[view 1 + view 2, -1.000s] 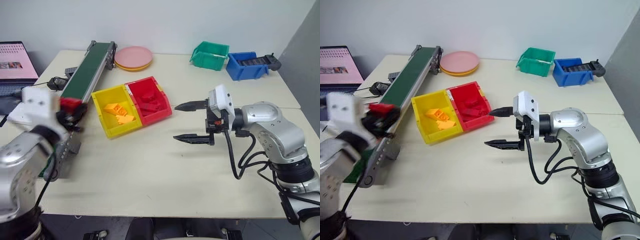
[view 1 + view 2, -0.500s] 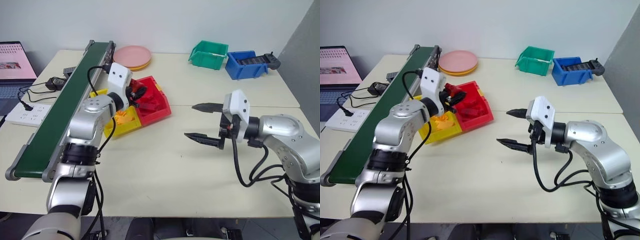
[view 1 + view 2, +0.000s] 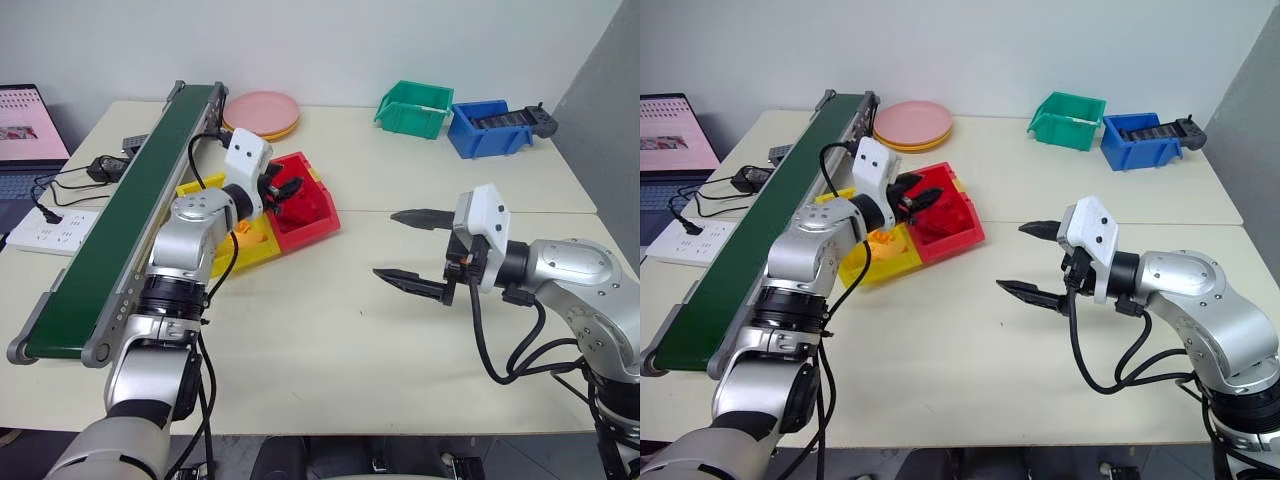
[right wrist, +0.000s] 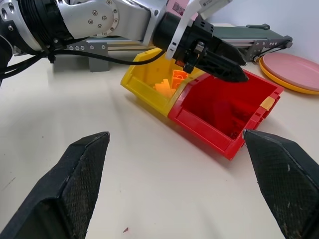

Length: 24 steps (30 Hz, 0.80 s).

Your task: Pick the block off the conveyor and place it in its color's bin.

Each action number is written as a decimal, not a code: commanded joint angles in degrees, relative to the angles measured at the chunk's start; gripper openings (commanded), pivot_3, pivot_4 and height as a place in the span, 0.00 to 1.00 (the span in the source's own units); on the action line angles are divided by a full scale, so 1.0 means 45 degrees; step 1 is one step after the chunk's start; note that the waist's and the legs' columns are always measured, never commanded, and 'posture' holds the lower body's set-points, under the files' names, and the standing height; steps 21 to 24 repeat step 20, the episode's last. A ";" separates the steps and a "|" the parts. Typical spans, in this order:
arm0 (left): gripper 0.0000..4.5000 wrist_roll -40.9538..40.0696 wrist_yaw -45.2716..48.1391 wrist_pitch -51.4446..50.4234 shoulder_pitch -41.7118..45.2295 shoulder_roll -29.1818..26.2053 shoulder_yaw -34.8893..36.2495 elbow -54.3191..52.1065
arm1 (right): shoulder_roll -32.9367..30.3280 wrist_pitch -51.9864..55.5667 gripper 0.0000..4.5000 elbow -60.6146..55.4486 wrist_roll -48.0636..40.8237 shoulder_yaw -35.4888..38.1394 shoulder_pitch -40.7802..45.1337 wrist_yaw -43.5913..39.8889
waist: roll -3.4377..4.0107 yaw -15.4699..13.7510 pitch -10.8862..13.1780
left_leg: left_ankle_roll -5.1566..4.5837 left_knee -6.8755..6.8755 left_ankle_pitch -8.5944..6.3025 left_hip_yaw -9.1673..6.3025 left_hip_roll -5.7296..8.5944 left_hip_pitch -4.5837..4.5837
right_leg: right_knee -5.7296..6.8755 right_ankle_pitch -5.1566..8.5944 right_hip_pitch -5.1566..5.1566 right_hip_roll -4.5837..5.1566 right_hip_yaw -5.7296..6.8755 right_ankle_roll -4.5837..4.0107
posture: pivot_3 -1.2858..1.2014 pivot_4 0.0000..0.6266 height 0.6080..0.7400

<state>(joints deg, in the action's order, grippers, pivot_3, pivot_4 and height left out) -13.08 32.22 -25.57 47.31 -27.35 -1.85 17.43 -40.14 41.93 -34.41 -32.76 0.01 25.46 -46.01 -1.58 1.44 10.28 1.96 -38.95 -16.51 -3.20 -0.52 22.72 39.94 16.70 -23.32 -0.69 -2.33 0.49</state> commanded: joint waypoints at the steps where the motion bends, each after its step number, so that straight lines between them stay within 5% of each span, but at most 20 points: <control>1: 0.55 -0.0382 0.0690 -0.0941 -0.1428 -0.1450 0.0780 -0.3592 | -0.0329 -0.0495 1.00 0.0136 0.0041 0.0510 0.0081 -0.0153 | 0.0000 0.0093 0.0000 | 0.0000 0.0001 0.0000 0.0003 0.0000 -0.0001 | -0.0001 0.0000 0.0000 0.0000 -0.0003 0.0000 | 0.52 0.24 1.00; 4: 0.55 -0.1513 0.1333 -0.2966 -0.4770 -0.3179 0.2107 -0.8114 | -0.0582 -0.0980 1.00 0.0877 0.0318 0.0485 0.0293 -0.0490 | 0.0005 0.0302 0.0003 | 0.0001 0.0015 0.0000 0.0031 -0.0016 -0.0023 | 0.0000 0.0001 -0.0007 -0.0006 -0.0042 -0.0001 | 0.52 0.24 1.00; 8: 0.55 -0.2524 0.0484 -0.4275 -0.6694 -0.2991 0.3671 -1.0580 | -0.0751 -0.1656 1.00 0.1734 0.0664 0.0326 0.0470 -0.0927 | 0.0011 -0.0008 0.0008 | -0.0001 0.0014 -0.0001 -0.0006 -0.0023 -0.0016 | 0.0008 0.0008 -0.0004 -0.0008 0.0002 -0.0008 | 0.52 0.24 1.00; 24: 0.55 -0.3483 -0.1053 -0.5124 -0.8636 -0.2109 0.5122 -1.2535 | -0.0353 -0.2908 1.00 0.3729 0.1293 -0.0524 0.1619 -0.2043 | 0.0011 -0.0261 0.0007 | 0.0000 0.0010 0.0000 -0.0004 -0.0018 -0.0043 | 0.0004 0.0004 0.0027 -0.0007 0.0003 -0.0006 | 0.52 0.24 1.00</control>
